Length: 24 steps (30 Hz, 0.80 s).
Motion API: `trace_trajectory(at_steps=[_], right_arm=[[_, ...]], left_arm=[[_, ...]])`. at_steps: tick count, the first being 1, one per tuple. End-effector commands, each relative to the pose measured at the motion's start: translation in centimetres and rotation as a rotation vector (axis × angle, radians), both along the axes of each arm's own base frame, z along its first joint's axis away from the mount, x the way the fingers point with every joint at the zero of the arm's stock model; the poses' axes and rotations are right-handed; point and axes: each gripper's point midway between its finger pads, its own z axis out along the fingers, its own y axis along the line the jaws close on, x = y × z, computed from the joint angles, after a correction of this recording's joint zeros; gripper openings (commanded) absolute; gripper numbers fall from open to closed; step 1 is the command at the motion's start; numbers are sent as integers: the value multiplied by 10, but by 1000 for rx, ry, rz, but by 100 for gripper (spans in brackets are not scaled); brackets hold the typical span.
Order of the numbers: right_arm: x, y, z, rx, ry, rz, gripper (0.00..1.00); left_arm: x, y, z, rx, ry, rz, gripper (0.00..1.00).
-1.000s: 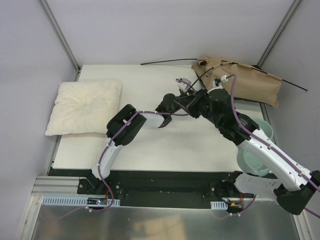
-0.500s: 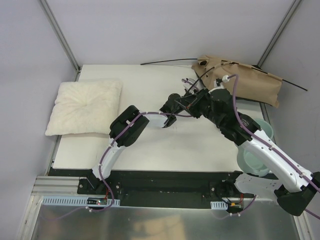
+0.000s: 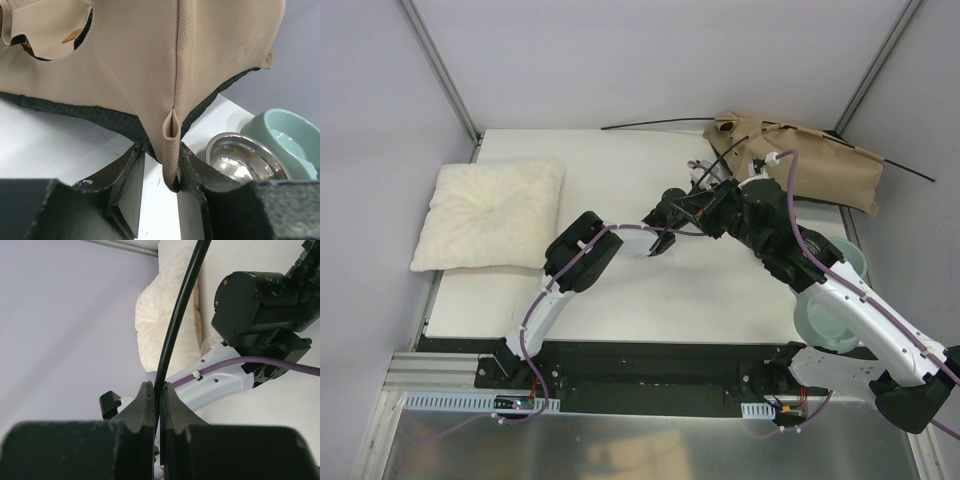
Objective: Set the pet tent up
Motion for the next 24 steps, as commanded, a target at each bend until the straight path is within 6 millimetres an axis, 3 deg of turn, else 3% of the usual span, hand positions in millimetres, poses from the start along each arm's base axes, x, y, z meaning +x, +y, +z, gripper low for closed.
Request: trace_trajectory(at_steps=[1,4,7,17,24], right_arm=[[3,-8,22,29,-77,-24,0],[3,-9,23,30,-80,-27,0],[3,-11,21,20,-77,-33,0],[5,-40,13,-55,-99,-118,0],[11,-74,24,-139,-158,-227,0]], left_arm=[[3,-5,33,-53,-75,22,30],[3,-4,40,-68,-86,24,20],[0,-5,48,-70,-101,9,0],[-14,6,49,-62,-91,-11,0],[-29,18,50,-66,-77,-32,0]])
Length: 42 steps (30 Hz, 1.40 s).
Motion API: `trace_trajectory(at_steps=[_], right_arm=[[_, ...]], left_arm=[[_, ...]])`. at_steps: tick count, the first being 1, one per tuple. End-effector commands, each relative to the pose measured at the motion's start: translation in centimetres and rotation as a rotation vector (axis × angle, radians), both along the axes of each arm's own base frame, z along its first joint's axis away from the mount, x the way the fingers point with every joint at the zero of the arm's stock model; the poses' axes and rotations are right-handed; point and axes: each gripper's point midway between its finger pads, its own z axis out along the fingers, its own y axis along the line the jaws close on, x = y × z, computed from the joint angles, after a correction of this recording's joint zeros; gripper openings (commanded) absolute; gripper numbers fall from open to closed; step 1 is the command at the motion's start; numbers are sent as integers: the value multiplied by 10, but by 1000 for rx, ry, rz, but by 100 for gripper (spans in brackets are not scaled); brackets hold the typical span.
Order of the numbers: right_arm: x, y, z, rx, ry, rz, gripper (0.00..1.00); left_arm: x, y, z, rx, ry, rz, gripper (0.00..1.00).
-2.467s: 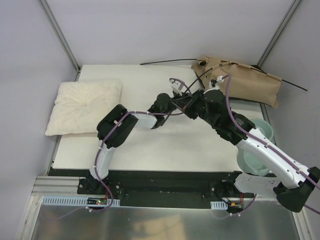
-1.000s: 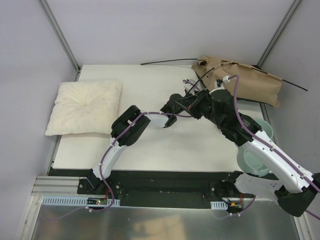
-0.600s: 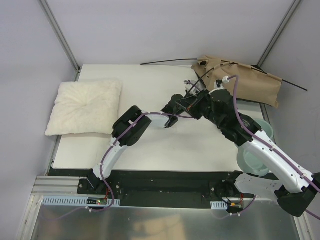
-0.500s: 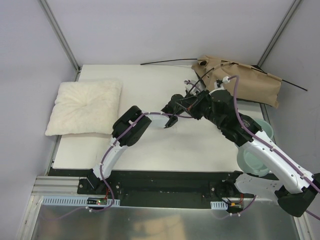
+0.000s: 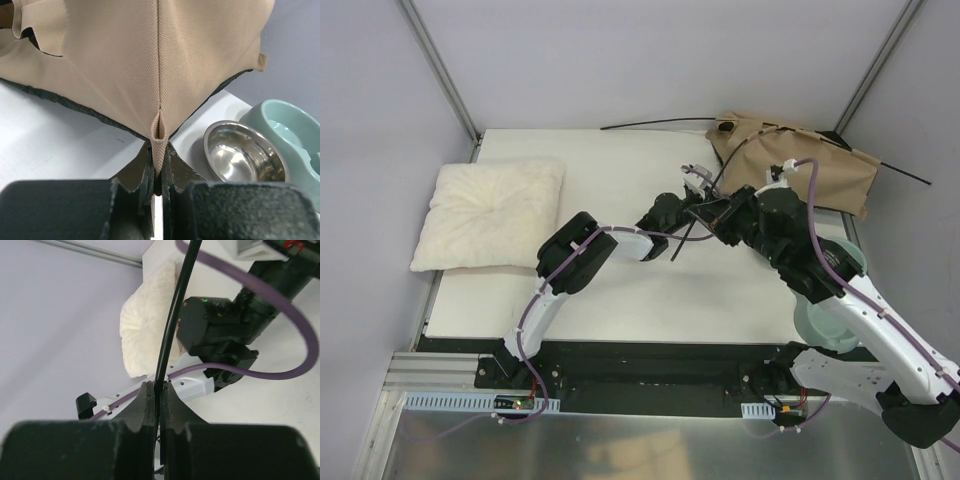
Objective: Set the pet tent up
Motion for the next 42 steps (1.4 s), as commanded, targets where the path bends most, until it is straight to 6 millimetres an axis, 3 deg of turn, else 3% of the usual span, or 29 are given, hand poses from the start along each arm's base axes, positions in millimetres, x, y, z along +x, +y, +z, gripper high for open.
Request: trace_trajectory(at_steps=[1,8,17,32,42], right_arm=[[23,-48,29,-92,-156,-197,0],[30,-79,29,-193,-206,-309,0],[45,-98,19,-315,-258,-402,0],[69,-95,-40,-372,-191,-485,0],[62,-104,-87,-356,-149,-505,0]], left_arm=[[-16,7,58,-90,-83,-36,0],[-25,15,61,-103,-68,-71,0],[-33,19,64,-108,-50,-125,0],[-37,18,86,-112,-59,-183,0],[-28,24,97,-128,-51,-167,0]])
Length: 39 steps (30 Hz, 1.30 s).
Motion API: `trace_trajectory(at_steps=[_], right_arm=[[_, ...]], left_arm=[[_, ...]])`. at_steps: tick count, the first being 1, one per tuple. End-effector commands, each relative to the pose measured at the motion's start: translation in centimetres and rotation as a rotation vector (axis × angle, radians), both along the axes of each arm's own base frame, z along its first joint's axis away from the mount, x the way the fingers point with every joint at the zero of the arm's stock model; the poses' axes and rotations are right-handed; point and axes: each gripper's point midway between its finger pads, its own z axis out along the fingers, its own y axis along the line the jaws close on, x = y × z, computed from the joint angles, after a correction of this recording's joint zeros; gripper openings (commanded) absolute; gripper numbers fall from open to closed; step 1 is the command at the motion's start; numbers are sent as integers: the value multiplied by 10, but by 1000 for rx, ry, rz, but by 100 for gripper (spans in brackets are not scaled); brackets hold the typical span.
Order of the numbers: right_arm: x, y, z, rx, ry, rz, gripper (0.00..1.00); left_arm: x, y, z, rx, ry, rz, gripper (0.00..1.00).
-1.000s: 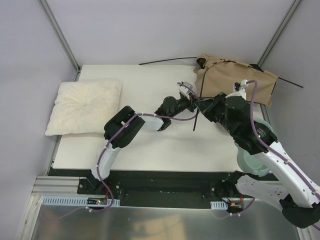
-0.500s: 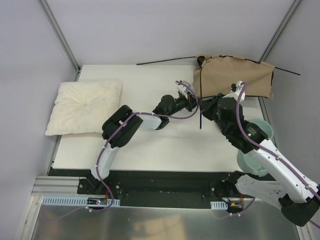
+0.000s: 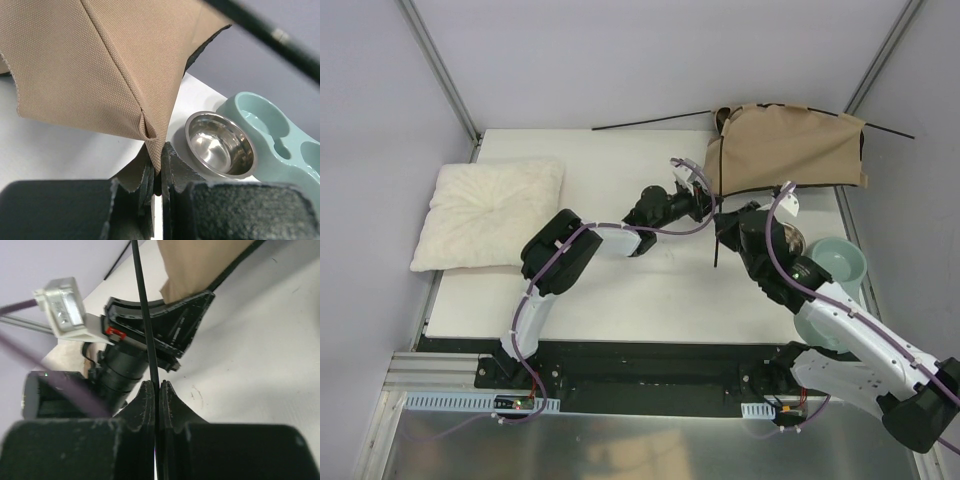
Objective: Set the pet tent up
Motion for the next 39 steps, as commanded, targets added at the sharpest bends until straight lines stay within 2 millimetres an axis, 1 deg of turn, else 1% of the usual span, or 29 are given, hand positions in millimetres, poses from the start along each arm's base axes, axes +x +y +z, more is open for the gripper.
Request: trace_trajectory(at_steps=[1,3,4,5,9,10,11,12,15,20,23,30,33,39], right_arm=[[12,-40,-5,7,-64,-182,0],[9,-41,-7,16,-64,-173,0],[8,-39,-2,32,-84,-160,0],[9,-38,2,35,-105,-147,0],[16,-41,5,27,-117,-181,0],[19,-40,8,43,-133,-188,0],[21,-40,5,38,-134,-190,0],[26,-38,11,63,-161,-198,0],[35,-39,8,71,-157,-237,0],[45,-38,7,85,-166,-271,0],[48,-41,4,73,-164,-300,0],[61,-55,20,56,-196,-338,0],[69,-58,25,72,-207,-354,0],[87,-59,39,85,-232,-387,0]], left_arm=[[-11,-1,75,-106,-102,-64,0],[-9,0,73,-102,-93,-60,0],[-8,0,73,-104,-89,-59,0],[-8,1,72,-103,-85,-61,0],[-14,0,68,-84,-68,-87,0],[-16,0,68,-79,-65,-94,0],[-19,1,65,-65,-51,-102,0],[-22,1,63,-56,-42,-109,0],[-31,6,61,-35,-18,-134,0],[-52,10,64,-4,31,-187,0],[-58,16,62,30,55,-182,0],[-75,29,49,100,158,-198,0],[-83,31,44,121,213,-220,0],[-94,31,49,147,310,-261,0]])
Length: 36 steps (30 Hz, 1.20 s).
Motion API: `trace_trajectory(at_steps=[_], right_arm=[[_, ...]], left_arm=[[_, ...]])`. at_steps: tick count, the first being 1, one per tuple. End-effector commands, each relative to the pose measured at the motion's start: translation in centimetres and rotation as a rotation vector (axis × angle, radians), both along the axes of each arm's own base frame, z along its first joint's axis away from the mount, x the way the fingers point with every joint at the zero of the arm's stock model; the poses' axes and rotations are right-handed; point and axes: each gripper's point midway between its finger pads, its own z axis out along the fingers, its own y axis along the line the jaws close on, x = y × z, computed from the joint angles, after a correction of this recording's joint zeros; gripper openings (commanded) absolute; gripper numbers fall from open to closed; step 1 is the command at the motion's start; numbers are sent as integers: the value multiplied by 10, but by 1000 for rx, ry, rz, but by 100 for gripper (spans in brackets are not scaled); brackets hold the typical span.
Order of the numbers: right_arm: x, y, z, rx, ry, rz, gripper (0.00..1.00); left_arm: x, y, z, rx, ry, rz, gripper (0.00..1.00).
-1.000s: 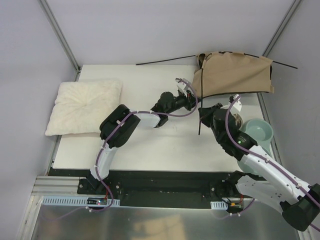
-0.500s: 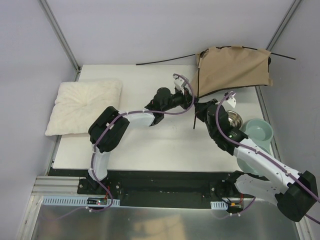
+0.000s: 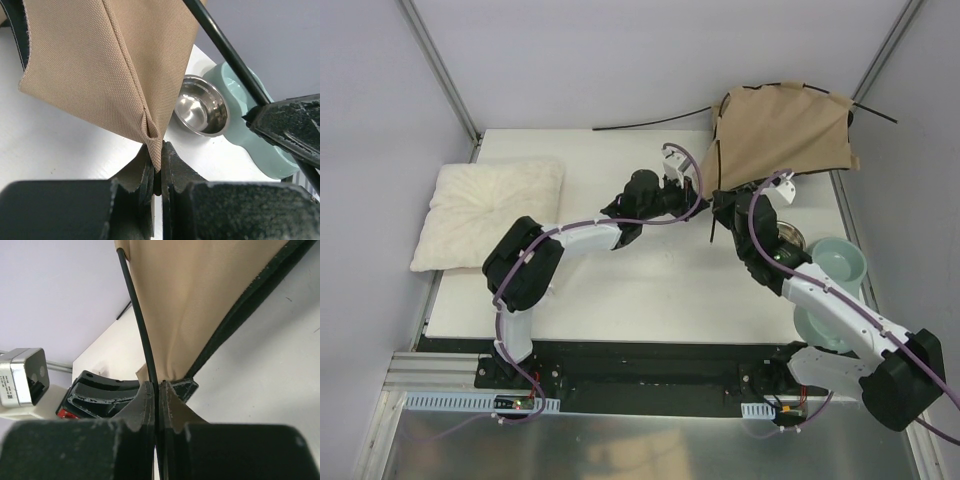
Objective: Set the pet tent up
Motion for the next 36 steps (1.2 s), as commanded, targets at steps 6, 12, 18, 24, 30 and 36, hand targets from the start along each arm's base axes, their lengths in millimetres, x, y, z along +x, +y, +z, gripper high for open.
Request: trace_trajectory(at_steps=[6,12,18,24,30,36], right_arm=[[47,-54,49,29,-142,-321,0],[60,-59,49,32,-146,-386,0],[72,-61,50,53,-154,-440,0],[81,-61,43,59,-149,-482,0],[93,-58,39,44,-143,-507,0],[101,-53,31,36,-128,-502,0]], left_arm=[[-62,-1,23,38,203,-180,0],[-74,5,20,50,344,-168,0],[-80,9,20,33,502,-112,0],[-80,12,17,26,579,-66,0],[-80,17,12,38,640,-4,0],[-76,23,12,48,677,64,0]])
